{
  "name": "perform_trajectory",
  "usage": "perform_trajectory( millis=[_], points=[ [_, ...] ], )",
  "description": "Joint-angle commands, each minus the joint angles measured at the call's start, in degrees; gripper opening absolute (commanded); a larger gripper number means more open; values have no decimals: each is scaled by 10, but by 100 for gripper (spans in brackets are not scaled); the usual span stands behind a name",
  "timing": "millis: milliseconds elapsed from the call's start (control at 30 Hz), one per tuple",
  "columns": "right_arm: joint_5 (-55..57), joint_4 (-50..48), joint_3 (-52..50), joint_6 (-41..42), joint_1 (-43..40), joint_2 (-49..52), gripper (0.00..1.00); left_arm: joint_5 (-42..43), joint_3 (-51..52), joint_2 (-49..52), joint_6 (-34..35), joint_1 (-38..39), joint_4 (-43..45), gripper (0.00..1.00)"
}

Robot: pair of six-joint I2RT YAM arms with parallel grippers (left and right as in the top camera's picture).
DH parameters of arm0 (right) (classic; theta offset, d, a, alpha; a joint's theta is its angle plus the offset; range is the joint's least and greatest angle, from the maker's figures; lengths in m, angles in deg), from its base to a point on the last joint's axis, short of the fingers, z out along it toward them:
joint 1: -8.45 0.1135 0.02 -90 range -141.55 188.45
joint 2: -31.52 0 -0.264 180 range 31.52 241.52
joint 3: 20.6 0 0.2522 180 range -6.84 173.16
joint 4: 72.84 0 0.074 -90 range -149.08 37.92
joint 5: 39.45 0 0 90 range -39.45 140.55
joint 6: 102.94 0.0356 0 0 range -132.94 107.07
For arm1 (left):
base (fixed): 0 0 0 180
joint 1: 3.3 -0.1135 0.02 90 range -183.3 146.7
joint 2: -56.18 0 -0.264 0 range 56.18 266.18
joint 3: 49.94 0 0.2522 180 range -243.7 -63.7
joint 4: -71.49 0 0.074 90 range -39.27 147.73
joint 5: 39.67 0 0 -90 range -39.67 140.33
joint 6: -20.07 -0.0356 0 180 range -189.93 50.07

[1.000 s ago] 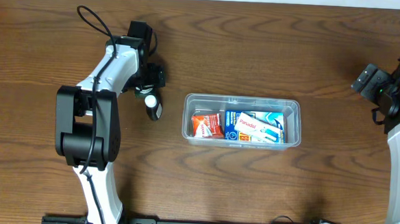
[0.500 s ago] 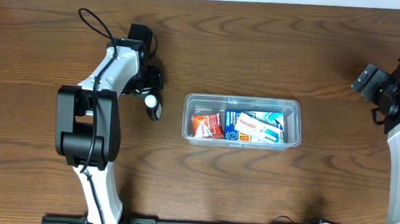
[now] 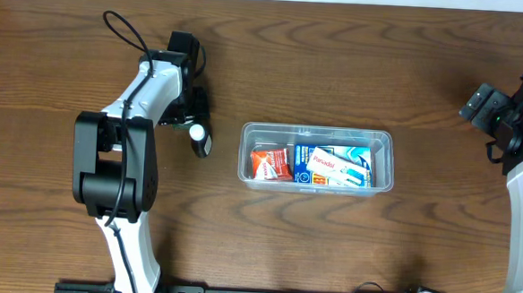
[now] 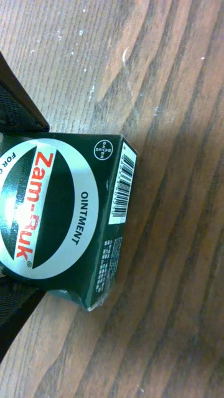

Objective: Pack container
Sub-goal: 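Carry the green tin with the left gripper over the container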

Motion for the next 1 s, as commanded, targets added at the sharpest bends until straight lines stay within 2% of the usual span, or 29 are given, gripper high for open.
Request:
perform_trajectory(
  millis=[0,333,533,767,967],
  points=[
    [0,1,7,7,-3,0,99,-2,-3,6,-2,0,-16,69],
    [0,1,7,7,-3,0,99,0,-110,-41,-2,1,-133,67],
    [0,1,7,7,-3,0,99,47,-145,-111,-2,19,-183,68],
    [0,1,7,7,-3,0,99,74,-145,-195,-2,103,-231,67],
    [0,1,7,7,-3,0,99,73,-144,-213,-2,206,-285,67]
  ],
)
